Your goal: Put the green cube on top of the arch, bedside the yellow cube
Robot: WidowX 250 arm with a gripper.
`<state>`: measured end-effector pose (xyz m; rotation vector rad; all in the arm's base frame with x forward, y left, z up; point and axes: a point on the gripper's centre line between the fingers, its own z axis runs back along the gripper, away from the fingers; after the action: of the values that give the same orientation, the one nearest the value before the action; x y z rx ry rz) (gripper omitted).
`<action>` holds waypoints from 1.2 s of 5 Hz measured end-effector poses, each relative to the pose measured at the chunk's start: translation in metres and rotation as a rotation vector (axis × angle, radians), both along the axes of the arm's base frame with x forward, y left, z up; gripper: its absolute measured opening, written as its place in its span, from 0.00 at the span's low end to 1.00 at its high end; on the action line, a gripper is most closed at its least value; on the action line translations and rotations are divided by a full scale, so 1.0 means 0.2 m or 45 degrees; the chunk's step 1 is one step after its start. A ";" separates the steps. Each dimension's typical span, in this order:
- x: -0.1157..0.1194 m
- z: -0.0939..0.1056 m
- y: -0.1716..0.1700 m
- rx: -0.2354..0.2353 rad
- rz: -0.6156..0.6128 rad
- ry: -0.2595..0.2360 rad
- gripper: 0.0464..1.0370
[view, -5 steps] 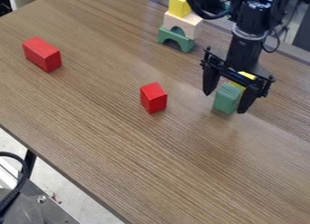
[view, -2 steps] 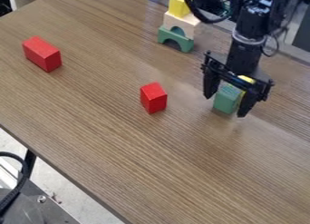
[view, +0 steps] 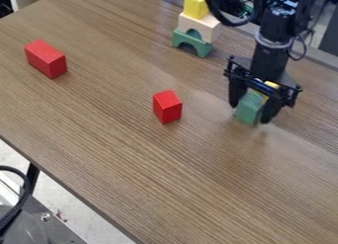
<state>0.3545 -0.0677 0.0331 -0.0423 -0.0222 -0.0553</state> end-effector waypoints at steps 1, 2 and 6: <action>0.02 0.00 0.03 -0.006 0.023 -0.007 0.53; 0.04 0.04 -0.01 -0.050 -0.001 -0.018 0.53; 0.38 0.41 -0.32 -0.353 0.516 -0.127 0.53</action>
<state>0.4308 -0.1311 0.1149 -0.3109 -0.1378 0.3518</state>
